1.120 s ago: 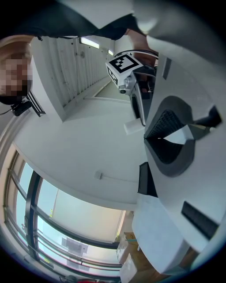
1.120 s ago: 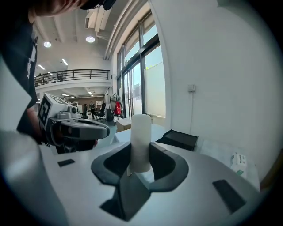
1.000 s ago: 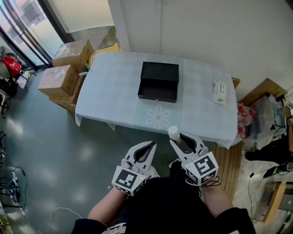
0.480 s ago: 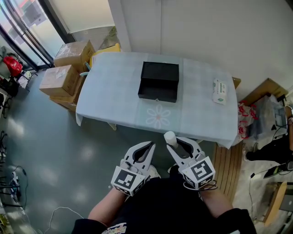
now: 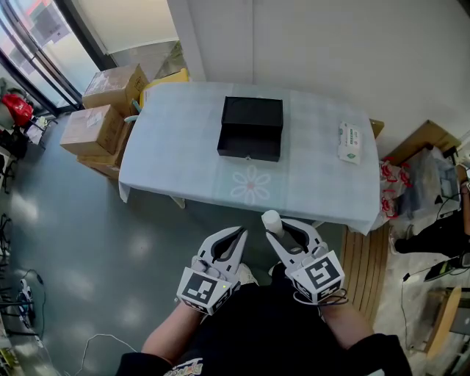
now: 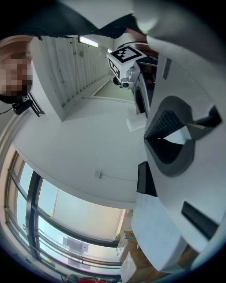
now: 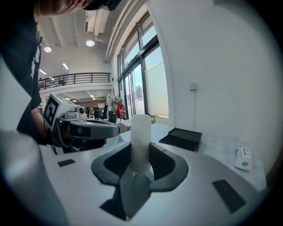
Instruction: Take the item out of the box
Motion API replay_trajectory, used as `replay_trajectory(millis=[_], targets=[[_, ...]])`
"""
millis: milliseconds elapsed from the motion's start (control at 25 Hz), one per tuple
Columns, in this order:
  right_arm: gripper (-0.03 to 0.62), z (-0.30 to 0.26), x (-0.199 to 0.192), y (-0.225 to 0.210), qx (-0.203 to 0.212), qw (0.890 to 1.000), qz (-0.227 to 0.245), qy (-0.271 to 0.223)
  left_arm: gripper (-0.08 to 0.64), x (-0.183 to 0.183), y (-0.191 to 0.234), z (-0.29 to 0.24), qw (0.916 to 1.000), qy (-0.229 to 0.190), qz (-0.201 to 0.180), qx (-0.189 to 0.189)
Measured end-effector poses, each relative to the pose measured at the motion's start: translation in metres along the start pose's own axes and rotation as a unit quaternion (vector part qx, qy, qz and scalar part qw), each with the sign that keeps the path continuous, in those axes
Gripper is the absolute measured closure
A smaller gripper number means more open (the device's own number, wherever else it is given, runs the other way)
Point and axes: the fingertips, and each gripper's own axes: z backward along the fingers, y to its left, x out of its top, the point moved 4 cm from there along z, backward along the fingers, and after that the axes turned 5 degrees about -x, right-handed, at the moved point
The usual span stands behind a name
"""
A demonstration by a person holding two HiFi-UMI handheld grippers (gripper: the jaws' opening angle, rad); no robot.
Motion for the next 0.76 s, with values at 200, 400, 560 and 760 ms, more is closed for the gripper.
replay_trajectory(millis=[200, 400, 560, 760], targets=[[0.459, 0.0018, 0.0017, 0.0008, -0.002, 1.0, -0.002, -0.003, 0.551, 0.0017, -0.0035, 0.001, 1.0, -0.001, 0.003, -0.006], [0.459, -0.0006, 0.0019, 0.0019, -0.002, 1.0, -0.002, -0.006, 0.552, -0.0016, -0.0026, 0.0013, 0.9998, -0.005, -0.01, -0.014], [0.459, -0.0016, 0.0029, 0.0024, -0.003, 1.0, -0.002, -0.007, 0.551, -0.004, -0.0016, 0.0026, 0.9998, -0.008, -0.012, -0.017], [0.459, -0.0031, 0.0031, 0.0042, -0.003, 1.0, -0.002, -0.008, 0.551, -0.0038, 0.0008, 0.0059, 1.0, -0.006, 0.0, -0.005]])
